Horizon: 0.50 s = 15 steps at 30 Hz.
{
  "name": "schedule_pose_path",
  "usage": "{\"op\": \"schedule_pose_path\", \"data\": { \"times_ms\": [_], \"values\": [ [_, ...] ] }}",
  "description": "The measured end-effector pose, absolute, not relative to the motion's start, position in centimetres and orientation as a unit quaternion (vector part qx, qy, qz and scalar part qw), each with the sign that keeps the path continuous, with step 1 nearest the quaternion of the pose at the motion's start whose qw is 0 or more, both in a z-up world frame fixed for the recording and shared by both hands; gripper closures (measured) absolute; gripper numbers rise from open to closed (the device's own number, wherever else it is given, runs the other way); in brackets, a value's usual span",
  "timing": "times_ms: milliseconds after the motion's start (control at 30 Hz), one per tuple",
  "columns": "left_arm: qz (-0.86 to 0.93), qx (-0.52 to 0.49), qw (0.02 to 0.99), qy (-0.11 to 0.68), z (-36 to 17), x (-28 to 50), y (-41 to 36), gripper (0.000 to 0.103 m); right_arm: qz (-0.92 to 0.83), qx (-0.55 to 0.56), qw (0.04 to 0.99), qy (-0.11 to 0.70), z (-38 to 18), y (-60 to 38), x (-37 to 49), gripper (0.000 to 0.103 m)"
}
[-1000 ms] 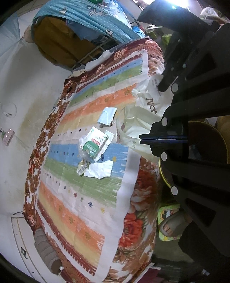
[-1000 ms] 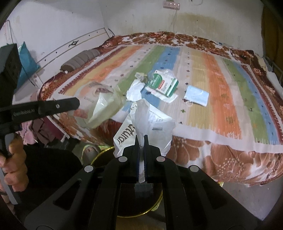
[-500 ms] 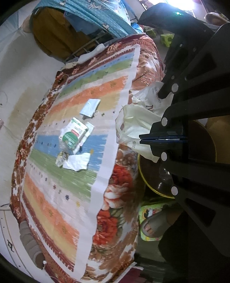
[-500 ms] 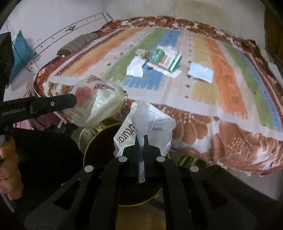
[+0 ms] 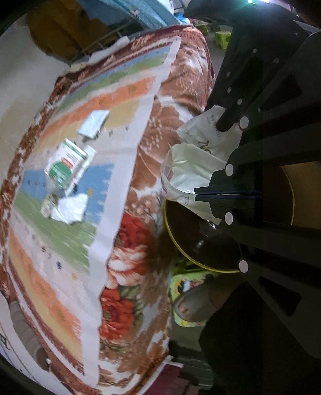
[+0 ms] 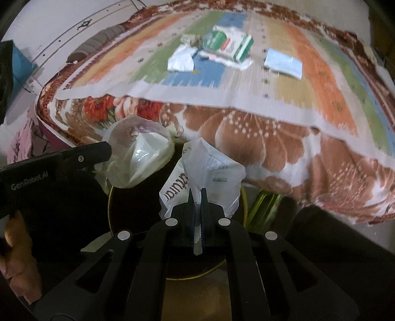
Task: Collect trash
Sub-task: 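Open both grippers to drop the bags into the bin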
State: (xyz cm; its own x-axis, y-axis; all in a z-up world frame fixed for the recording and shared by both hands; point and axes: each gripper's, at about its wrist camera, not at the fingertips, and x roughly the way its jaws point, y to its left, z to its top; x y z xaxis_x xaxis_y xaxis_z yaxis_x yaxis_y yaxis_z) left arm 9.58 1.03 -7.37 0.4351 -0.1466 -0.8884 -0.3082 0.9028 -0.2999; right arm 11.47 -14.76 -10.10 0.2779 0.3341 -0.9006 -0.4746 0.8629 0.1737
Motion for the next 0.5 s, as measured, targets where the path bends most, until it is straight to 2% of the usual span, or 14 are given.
{"op": "schedule_pose_path", "data": {
  "times_ms": [200,233,267,300,333,400,500],
  "values": [
    [0.065,-0.246,0.794,0.552,-9.2,9.8,2.1,0.103,0.246,-0.047,0.785,0.566,-11.2,-14.8,11.8,0.098],
    [0.064,-0.251,0.788,0.559,-9.5,9.8,2.2,0.103,0.245,-0.046,0.783,0.569,-11.3,-14.8,11.9,0.095],
    [0.06,-0.253,0.781,0.568,-9.9,10.0,2.0,0.102,0.245,-0.043,0.781,0.572,-11.5,-14.8,11.9,0.085],
    [0.053,-0.252,0.773,0.58,-10.3,10.3,1.8,0.097,0.246,-0.04,0.78,0.574,-11.6,-14.9,12.0,0.073],
    [0.05,-0.254,0.769,0.584,-10.6,10.3,1.7,0.094,0.246,-0.037,0.78,0.575,-11.7,-14.9,12.0,0.069],
    [0.063,-0.245,0.777,0.577,-10.2,10.3,2.0,0.082,0.243,-0.034,0.783,0.572,-11.5,-15.1,12.1,0.067],
    [0.082,-0.245,0.785,0.563,-9.4,10.5,3.0,0.078,0.24,-0.024,0.785,0.571,-11.2,-15.5,12.5,0.066]
  ]
}}
